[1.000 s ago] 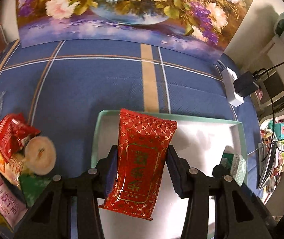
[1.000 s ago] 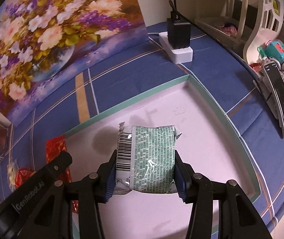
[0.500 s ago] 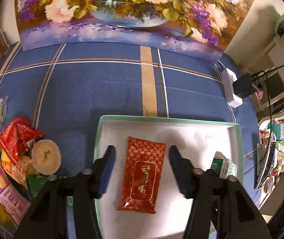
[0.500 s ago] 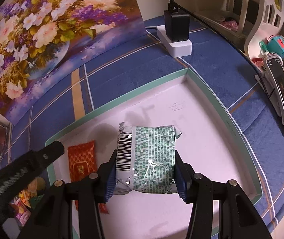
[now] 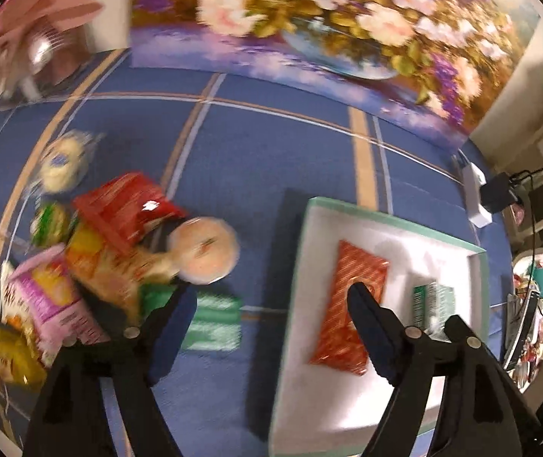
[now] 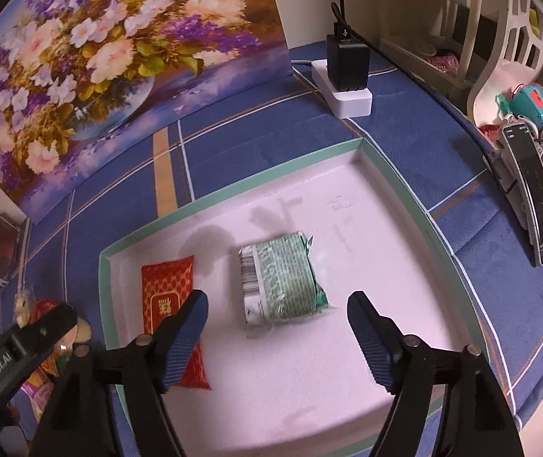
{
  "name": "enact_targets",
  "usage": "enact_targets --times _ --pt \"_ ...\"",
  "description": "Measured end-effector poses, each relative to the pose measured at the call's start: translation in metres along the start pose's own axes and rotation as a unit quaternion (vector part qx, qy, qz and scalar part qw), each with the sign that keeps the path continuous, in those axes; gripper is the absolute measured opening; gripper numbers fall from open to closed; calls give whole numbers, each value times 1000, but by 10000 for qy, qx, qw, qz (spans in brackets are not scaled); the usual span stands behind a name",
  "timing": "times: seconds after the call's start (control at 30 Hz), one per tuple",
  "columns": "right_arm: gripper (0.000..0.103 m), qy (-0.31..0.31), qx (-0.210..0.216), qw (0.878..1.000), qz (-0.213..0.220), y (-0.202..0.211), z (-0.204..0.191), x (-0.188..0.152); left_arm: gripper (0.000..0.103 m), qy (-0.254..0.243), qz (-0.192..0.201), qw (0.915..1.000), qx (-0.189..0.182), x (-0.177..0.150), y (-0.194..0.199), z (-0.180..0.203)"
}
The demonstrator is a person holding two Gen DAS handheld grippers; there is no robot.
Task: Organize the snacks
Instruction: 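Move both tools back over the snack pile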
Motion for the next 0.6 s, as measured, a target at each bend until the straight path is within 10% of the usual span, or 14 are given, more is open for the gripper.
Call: enact_targets --times 0.6 --pt "103 298 313 9991 14 24 -28 -60 87 559 433 9892 1283 -58 41 -81"
Point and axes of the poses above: each gripper's, at about its wrist camera, not at the fingertips, and y roughly against the way its jaws point, z to its right, x to its top, the point moved 1 cm from there along -y, roughly the way its jaws point, and after that the axes turned 11 degrees about -z, right-handed, at the moved point
